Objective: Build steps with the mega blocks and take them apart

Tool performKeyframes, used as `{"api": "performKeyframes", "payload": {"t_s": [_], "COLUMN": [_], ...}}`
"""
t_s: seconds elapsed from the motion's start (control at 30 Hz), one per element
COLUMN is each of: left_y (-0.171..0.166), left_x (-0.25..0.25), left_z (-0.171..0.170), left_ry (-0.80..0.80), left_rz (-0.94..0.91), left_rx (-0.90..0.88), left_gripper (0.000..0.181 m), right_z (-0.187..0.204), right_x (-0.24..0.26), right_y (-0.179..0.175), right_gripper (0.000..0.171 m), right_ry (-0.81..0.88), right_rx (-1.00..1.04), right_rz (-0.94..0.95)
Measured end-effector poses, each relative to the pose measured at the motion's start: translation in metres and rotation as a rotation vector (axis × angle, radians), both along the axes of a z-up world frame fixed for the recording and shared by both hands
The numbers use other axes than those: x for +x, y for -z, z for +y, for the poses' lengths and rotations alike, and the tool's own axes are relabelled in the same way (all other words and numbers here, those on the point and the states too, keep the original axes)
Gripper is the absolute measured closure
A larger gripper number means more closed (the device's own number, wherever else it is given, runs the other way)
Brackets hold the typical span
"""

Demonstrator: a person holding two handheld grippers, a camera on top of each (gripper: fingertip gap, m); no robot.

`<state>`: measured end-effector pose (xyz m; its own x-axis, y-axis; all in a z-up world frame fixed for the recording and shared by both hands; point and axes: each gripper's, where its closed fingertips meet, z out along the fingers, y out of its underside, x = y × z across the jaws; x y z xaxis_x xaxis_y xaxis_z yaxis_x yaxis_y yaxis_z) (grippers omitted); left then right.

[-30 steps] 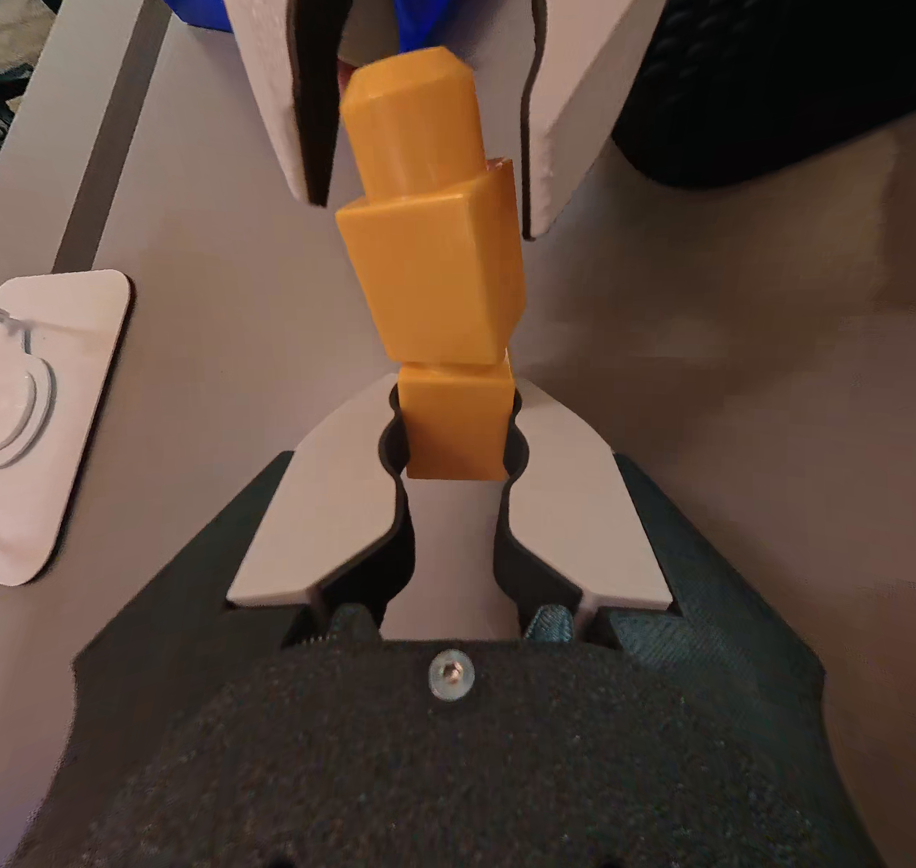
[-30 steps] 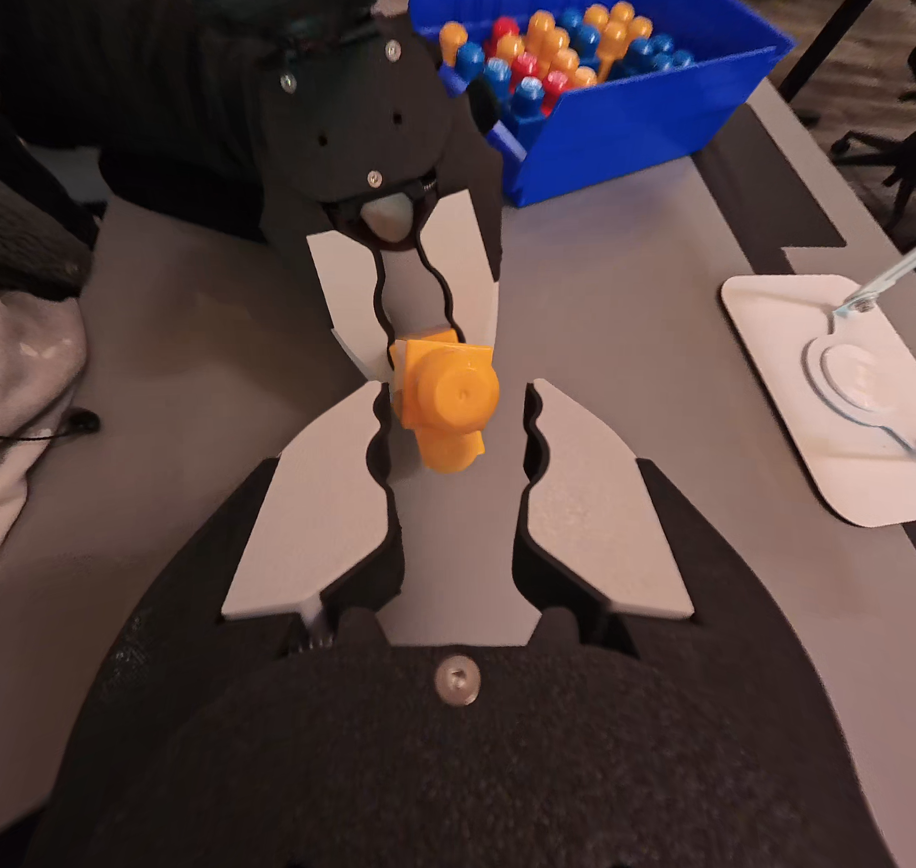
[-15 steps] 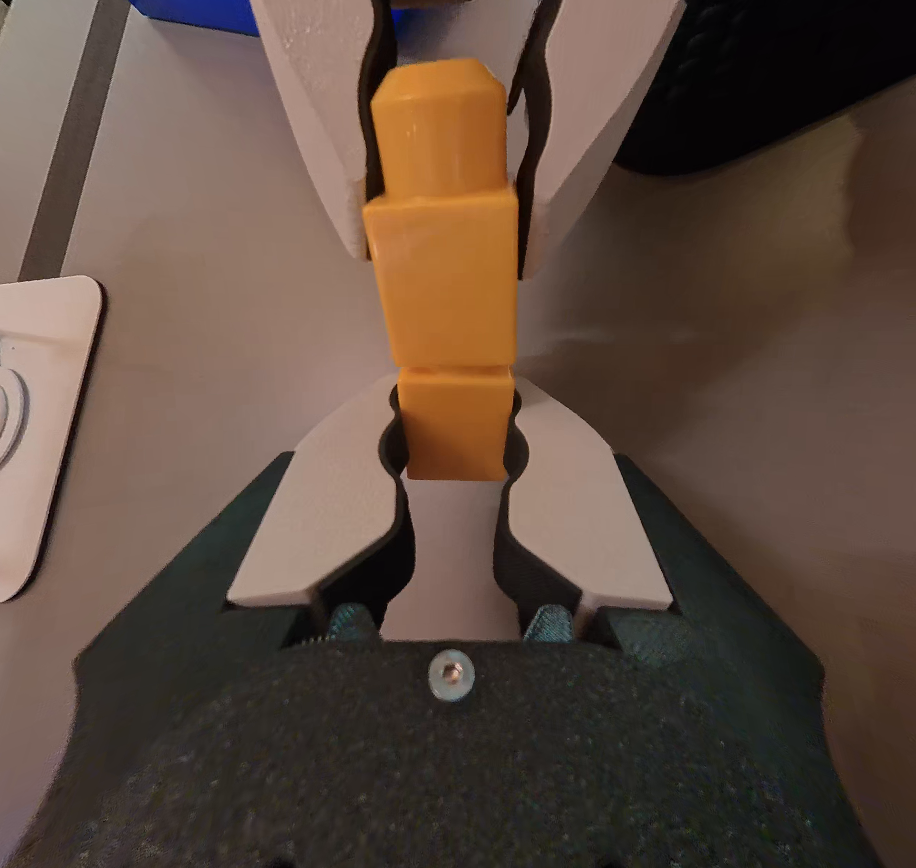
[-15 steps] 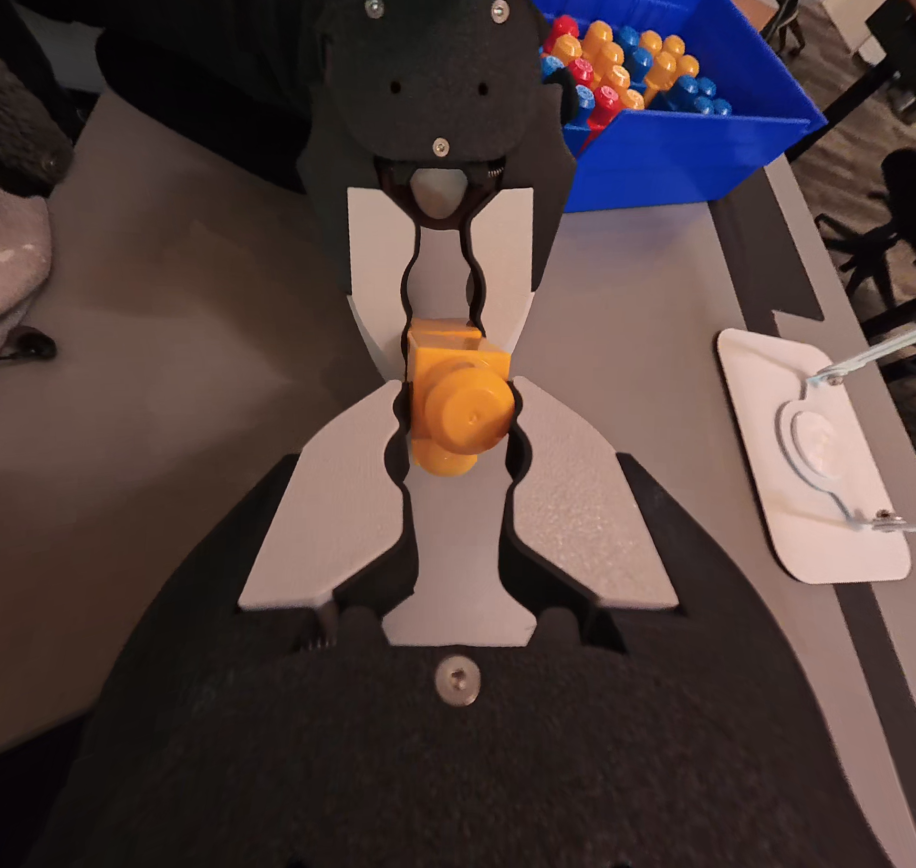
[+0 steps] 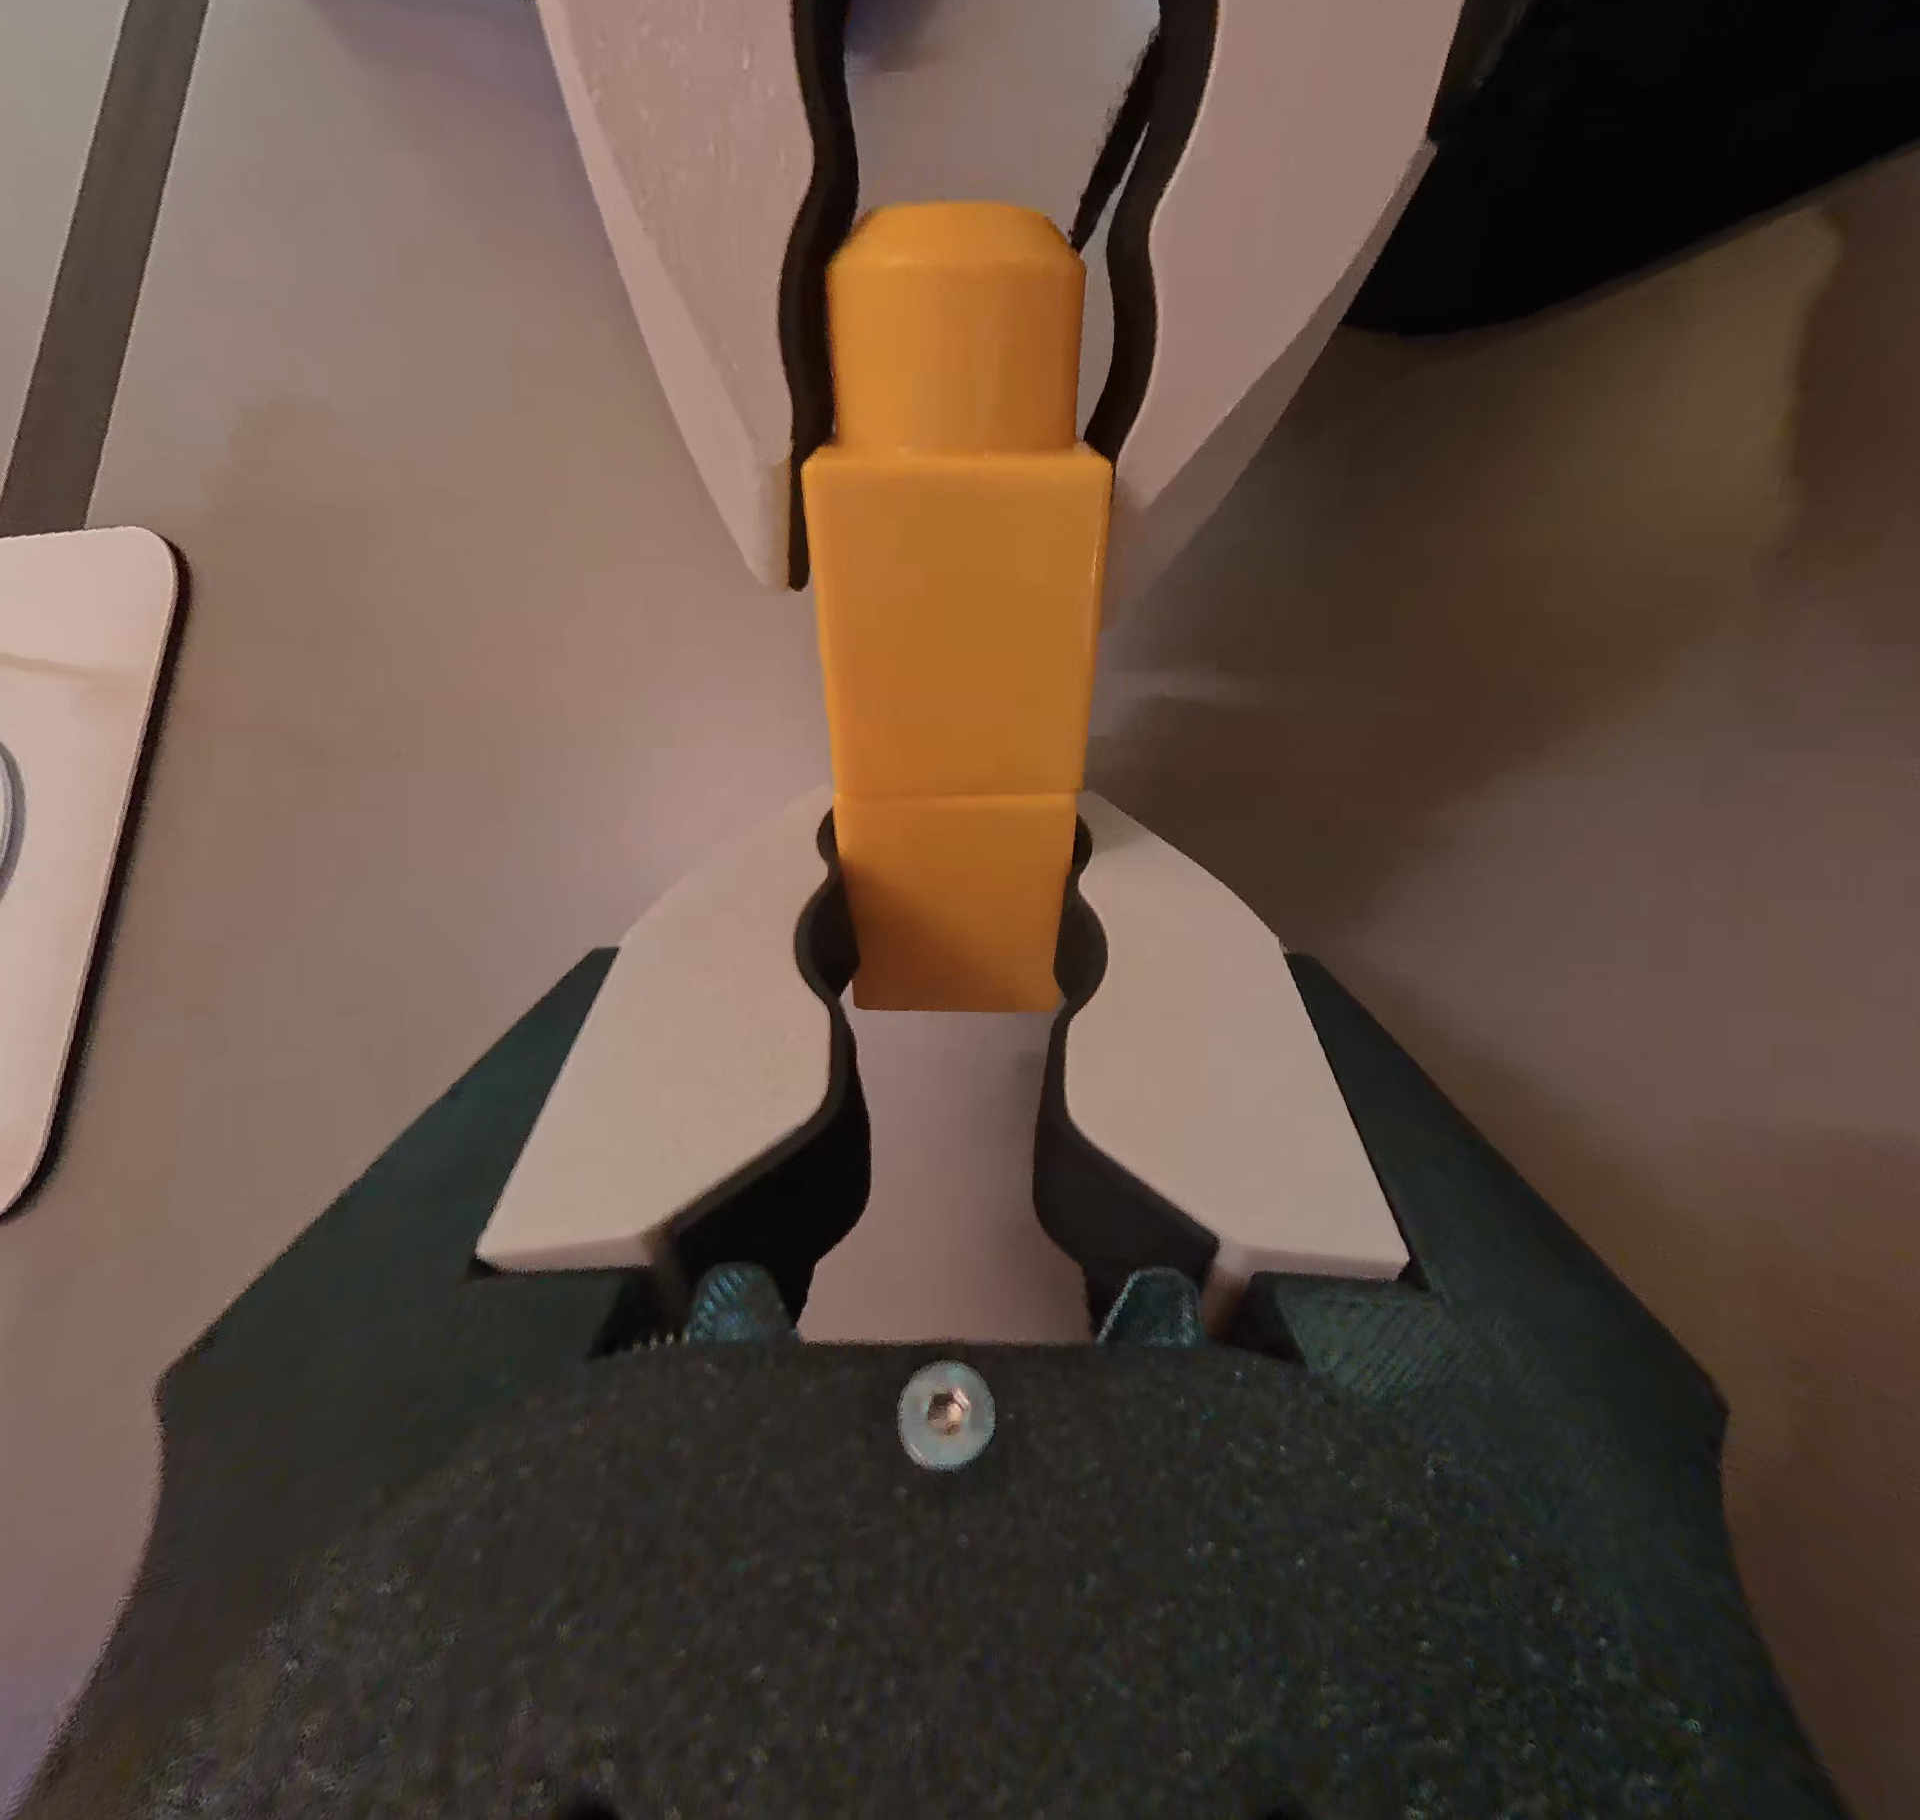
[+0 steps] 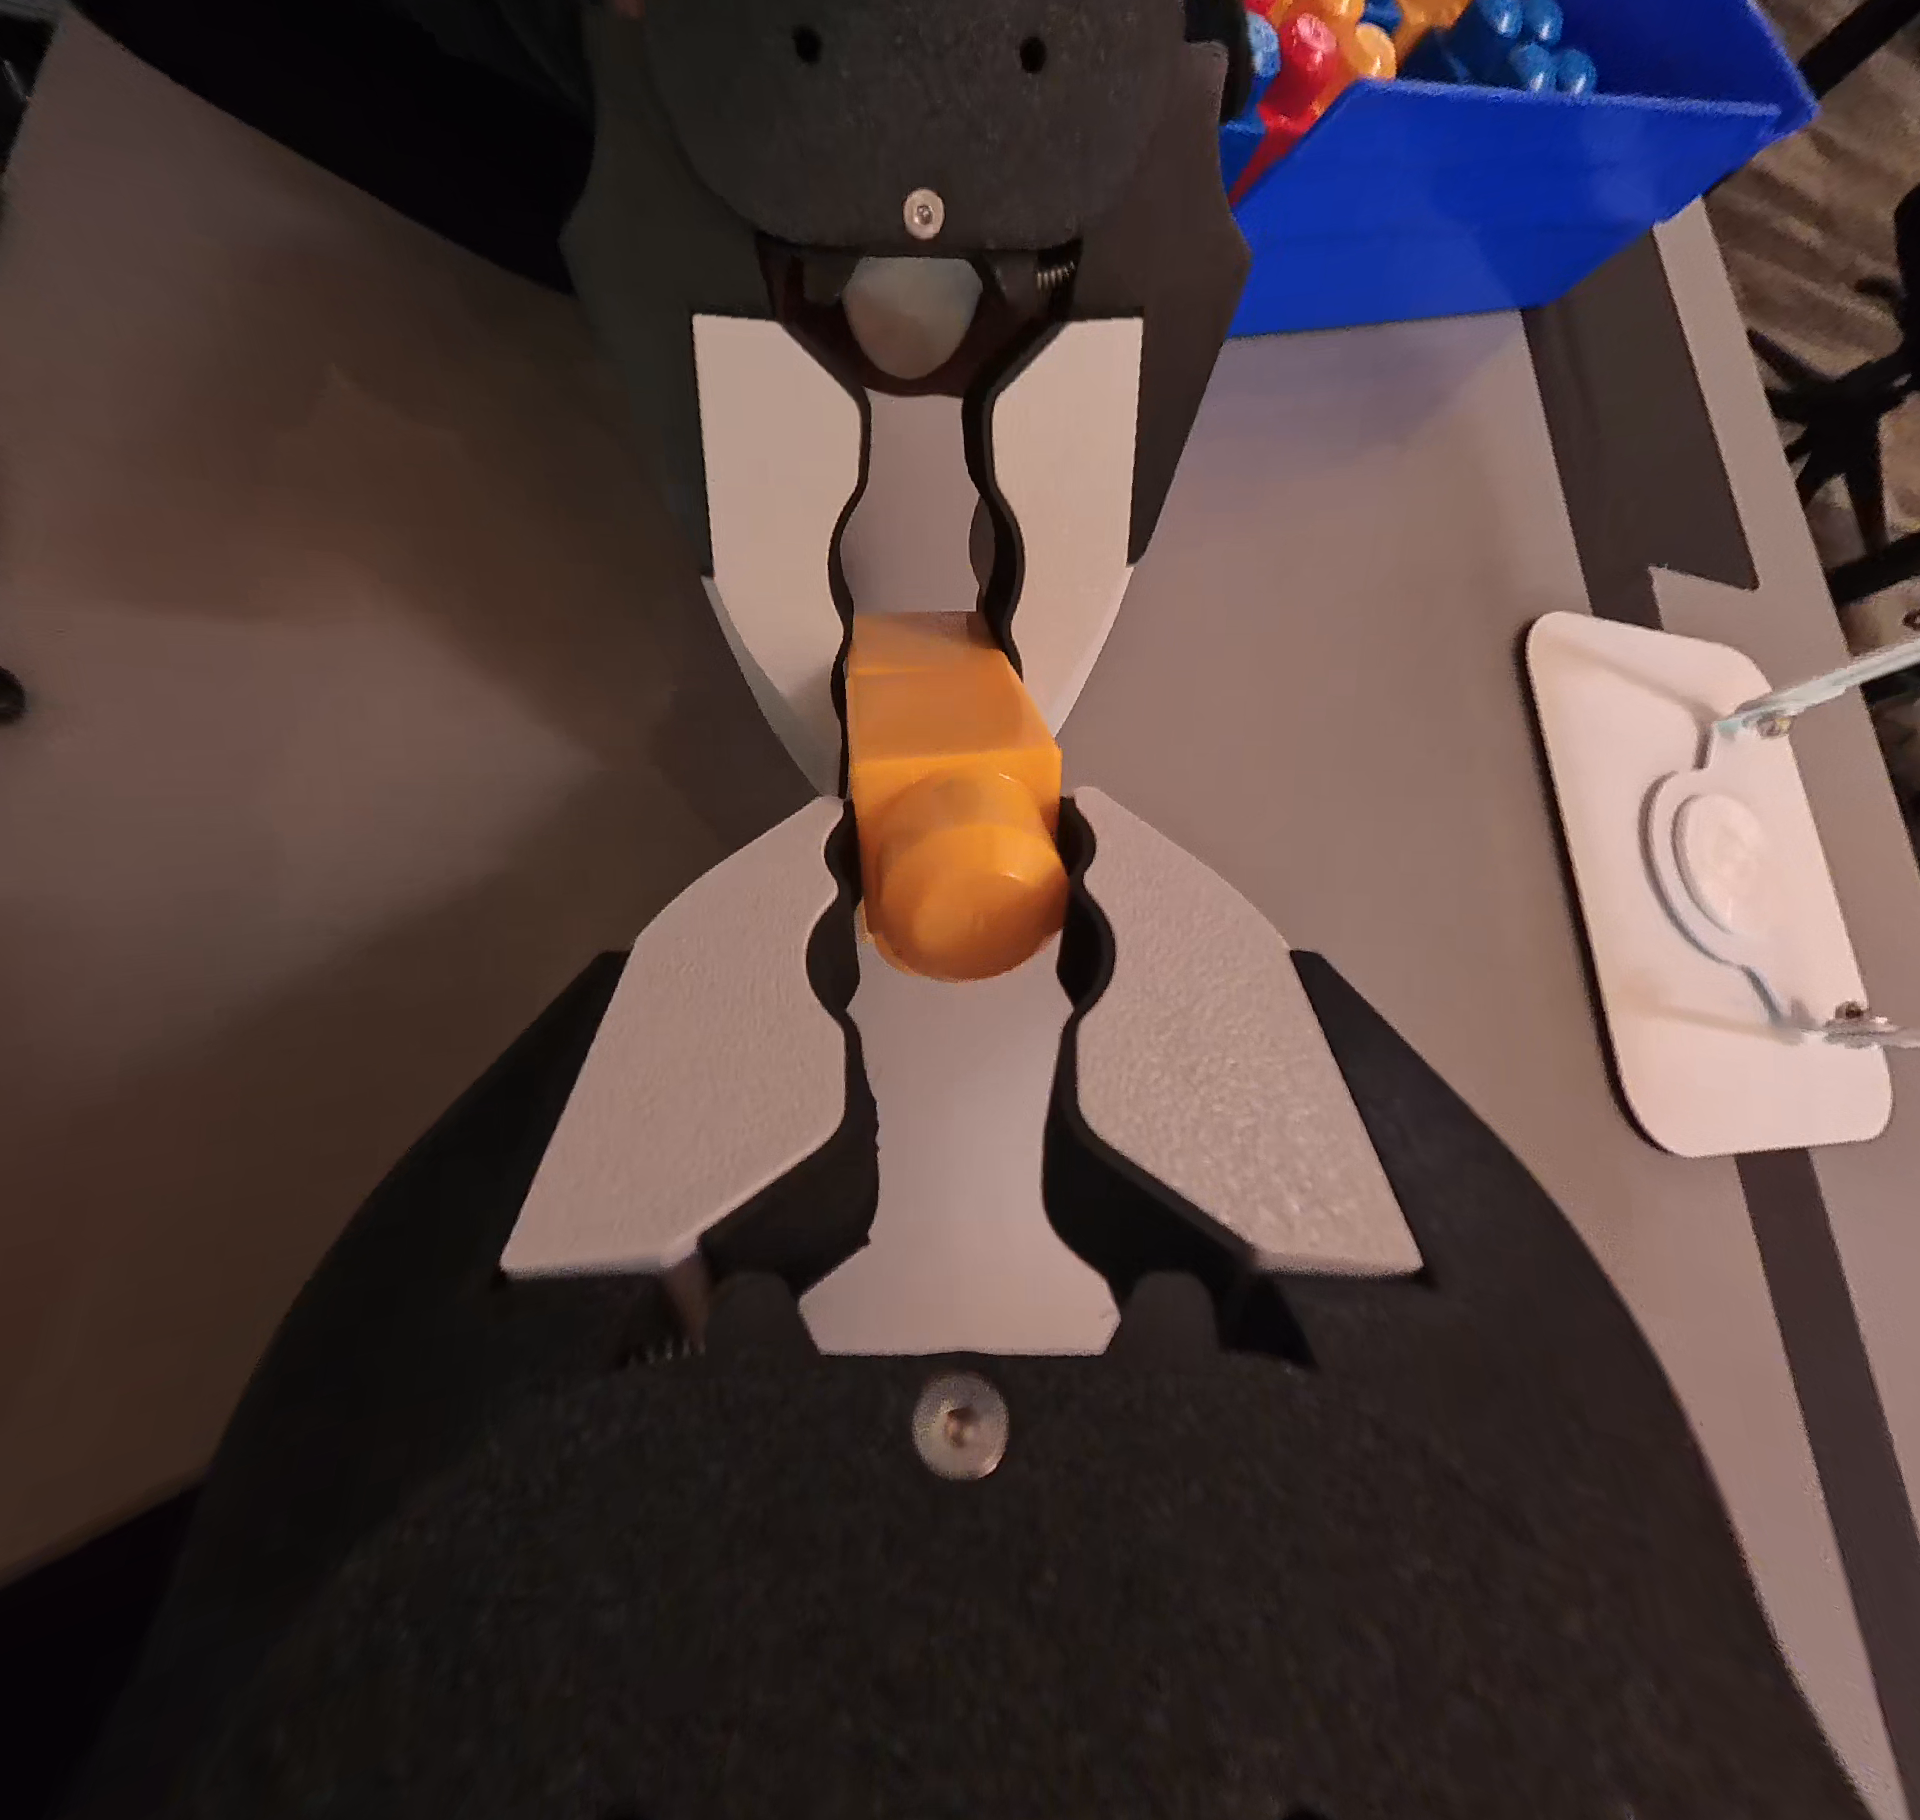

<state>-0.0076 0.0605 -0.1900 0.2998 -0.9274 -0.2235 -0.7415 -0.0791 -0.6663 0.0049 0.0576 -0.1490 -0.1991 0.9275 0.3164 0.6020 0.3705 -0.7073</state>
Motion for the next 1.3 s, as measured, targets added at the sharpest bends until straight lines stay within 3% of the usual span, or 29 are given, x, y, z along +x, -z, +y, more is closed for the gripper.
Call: {"api": "performKeyframes", "payload": {"t_s": [0.17, 0.53, 1.0, 1.3], "left_y": [0.001, 0.005, 0.005, -0.015], "left_x": [-0.001, -0.004, -0.002, 0.001], "left_z": [0.003, 0.004, 0.002, 0.004], "left_ry": [-0.020, -0.018, -0.009, -0.006], "left_rz": [0.020, 0.065, 0.051, -0.108], "left_rx": [0.018, 0.048, 0.033, 0.021], "left_gripper": [0.145, 0.145, 0.145, 0.145], "right_z": [0.002, 0.001, 0.001, 0.009], "right_x": [-0.001, -0.002, -0.001, 0.009], "right_y": [0.001, 0.005, 0.006, -0.027], "right_gripper": [0.135, 0.136, 0.136, 0.127], "right_ry": [0.037, -0.051, -0.013, 0.013], "right_rx": [-0.036, 0.130, 0.061, -0.068], "right_rz": [-0.010, 0.012, -0.005, 0.169]}}
